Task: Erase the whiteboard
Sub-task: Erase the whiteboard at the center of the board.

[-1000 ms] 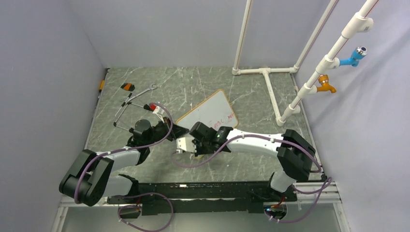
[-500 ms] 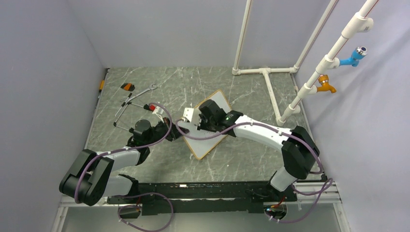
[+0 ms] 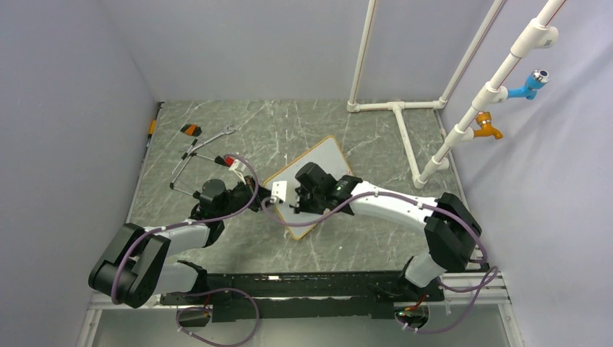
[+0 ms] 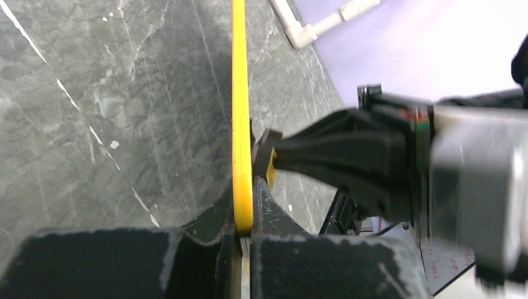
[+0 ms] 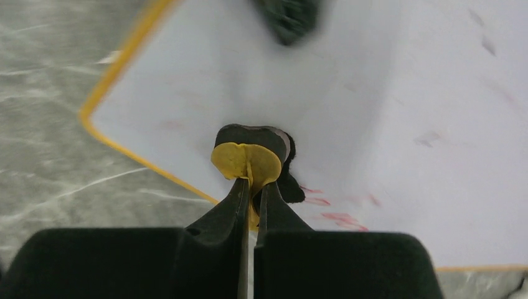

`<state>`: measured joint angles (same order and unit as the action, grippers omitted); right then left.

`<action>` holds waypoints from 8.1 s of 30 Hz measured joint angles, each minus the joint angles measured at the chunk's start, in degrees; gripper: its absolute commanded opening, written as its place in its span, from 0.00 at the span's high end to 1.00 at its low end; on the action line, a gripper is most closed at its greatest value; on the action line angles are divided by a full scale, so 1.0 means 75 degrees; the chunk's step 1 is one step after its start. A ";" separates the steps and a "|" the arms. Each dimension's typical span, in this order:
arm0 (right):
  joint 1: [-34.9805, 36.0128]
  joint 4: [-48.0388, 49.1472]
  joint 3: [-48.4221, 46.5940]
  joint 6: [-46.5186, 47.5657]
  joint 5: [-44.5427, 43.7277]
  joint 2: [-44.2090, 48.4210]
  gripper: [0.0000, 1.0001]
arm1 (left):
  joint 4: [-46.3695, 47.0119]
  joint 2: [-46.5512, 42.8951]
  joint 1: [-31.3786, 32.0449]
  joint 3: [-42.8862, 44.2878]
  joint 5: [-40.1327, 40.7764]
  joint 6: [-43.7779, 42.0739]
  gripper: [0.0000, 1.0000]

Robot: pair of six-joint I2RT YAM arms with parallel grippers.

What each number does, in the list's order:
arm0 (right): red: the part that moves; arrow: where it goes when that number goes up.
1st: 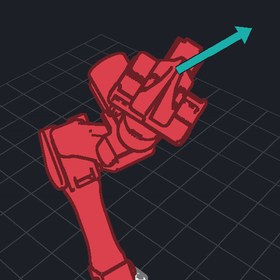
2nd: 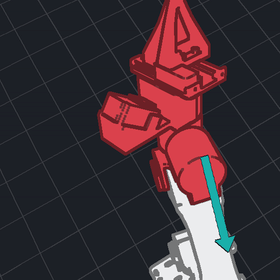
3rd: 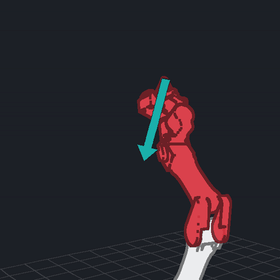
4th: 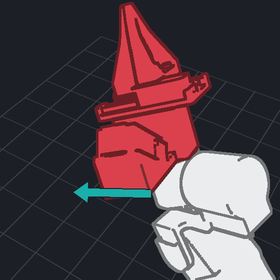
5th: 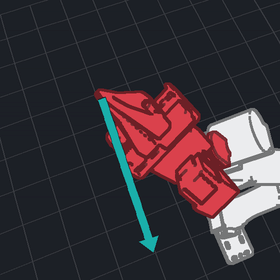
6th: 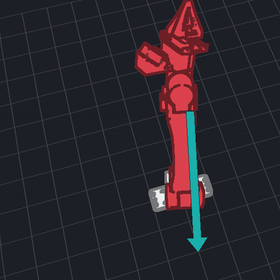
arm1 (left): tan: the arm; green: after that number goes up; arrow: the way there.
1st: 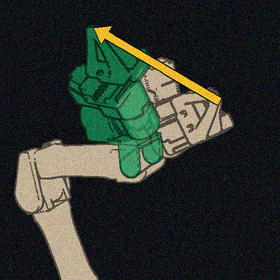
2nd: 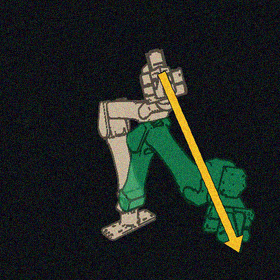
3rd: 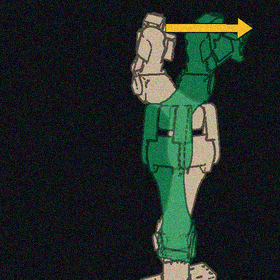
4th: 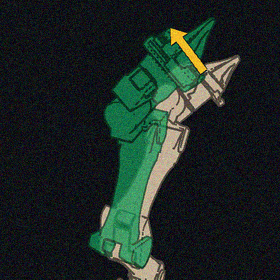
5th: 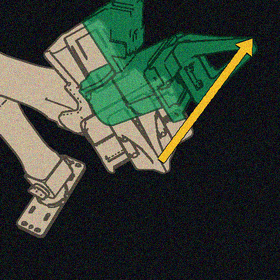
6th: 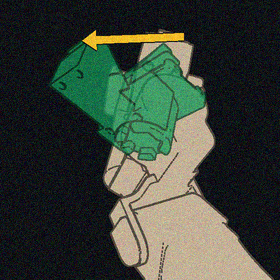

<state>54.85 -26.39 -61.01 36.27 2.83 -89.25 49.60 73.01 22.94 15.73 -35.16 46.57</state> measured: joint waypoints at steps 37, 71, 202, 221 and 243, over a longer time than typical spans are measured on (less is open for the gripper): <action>-0.1448 0.0729 -0.0405 -0.1370 0.0035 0.0017 1.00 | 0.0087 -0.0012 0.0015 -0.0052 0.0058 0.0184 1.00; -0.0790 0.0452 -0.1212 -0.1699 0.0216 -0.0446 1.00 | 0.0291 0.0146 -0.0006 -0.0169 0.0111 0.0603 1.00; -0.0367 -0.0373 0.0099 0.0501 -0.0157 0.0463 1.00 | 0.0769 0.0242 0.0146 -0.0195 -0.0224 0.0291 1.00; 0.0102 -0.0522 0.1451 0.1454 0.0137 0.1011 1.00 | 0.0600 0.0189 0.0201 -0.0221 -0.0414 0.0291 1.00; -0.0425 -0.0166 0.0947 0.0991 -0.0096 0.0895 1.00 | 0.0516 0.0175 0.0175 -0.0227 -0.0338 0.0294 1.00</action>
<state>51.66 -27.64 -53.91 43.70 2.11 -82.54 53.47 74.32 24.25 14.02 -37.69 48.77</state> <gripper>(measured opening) 0.040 0.066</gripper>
